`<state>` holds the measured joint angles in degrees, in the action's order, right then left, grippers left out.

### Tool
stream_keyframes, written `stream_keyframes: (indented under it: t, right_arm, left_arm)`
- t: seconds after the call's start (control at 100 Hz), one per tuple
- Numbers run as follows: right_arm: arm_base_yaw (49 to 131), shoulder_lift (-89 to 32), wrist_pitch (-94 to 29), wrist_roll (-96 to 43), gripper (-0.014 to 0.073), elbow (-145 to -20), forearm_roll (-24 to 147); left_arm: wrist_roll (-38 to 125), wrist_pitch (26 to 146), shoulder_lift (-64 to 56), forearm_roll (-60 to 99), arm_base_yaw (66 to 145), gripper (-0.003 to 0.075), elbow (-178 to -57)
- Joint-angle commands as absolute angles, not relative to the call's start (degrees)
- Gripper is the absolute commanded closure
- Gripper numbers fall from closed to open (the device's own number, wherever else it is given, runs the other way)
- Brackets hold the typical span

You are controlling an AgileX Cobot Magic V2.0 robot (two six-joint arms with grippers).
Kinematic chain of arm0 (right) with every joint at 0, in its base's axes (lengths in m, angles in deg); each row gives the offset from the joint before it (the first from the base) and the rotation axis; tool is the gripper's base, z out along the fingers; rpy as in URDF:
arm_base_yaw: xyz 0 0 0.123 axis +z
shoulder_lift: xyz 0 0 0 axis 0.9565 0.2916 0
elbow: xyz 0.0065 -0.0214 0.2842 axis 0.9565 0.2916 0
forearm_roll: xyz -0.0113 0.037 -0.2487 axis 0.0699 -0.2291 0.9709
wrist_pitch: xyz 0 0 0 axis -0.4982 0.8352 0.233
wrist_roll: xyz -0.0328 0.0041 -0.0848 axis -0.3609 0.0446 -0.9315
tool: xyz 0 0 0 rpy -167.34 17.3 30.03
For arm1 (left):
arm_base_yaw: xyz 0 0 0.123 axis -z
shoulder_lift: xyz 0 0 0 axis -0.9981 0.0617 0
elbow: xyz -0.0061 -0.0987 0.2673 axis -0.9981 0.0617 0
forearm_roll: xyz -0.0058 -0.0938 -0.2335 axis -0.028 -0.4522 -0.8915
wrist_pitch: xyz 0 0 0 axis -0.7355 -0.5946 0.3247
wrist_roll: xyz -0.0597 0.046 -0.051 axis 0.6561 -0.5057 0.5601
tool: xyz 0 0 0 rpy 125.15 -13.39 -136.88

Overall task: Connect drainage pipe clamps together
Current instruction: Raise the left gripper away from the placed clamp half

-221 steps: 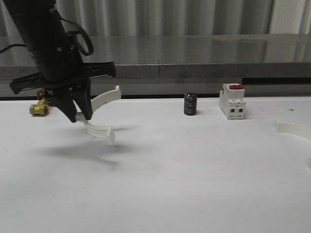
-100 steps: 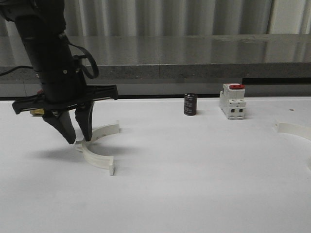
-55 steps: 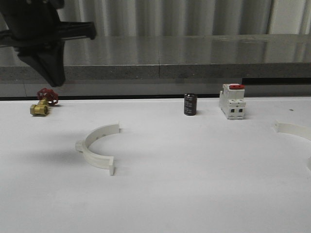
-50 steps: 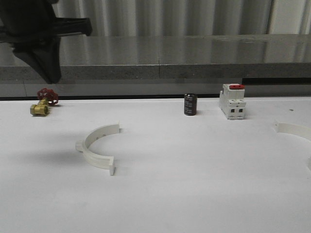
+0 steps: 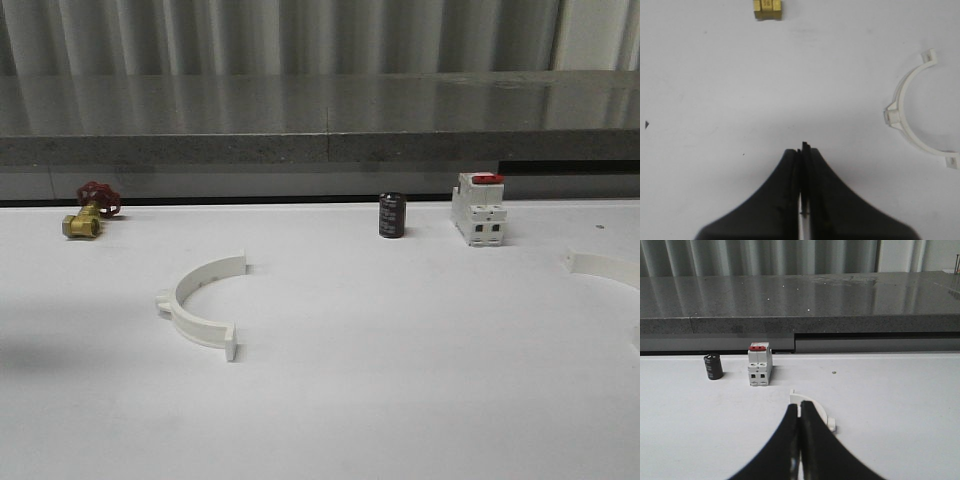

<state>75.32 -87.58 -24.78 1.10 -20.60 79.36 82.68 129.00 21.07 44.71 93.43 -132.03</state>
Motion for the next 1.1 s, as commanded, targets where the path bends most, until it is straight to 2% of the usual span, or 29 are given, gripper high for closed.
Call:
stream_keyframes:
  t: [0.0,0.18,0.45,0.72,1.09]
  right_arm:
    - [75.1,-88.4,-20.0,0.5,0.0659,-21.6,79.3]
    - [75.1,-88.4,-19.2,0.5,0.0659,-21.6,79.3]
    - [75.1,-88.4,-16.8,0.5,0.0659,-22.5,79.3]
    - [75.2,-80.2,-34.9,0.5,0.0659,-35.8,79.3]
    - [75.2,-51.9,-60.0,0.5,0.0646,-57.6,79.3]
  left_arm:
    - [81.3,125.2,16.0,43.4,90.8,0.0741,-130.0]
    - [81.3,120.7,6.8,43.4,86.7,0.0741,-120.4]
    - [81.3,113.1,-10.4,43.4,86.1,0.0741,-106.1]
    - [81.3,109.0,-27.9,43.5,86.1,0.0741,-95.2]
    - [81.3,108.0,-44.6,43.7,86.1,0.0741,-87.6]
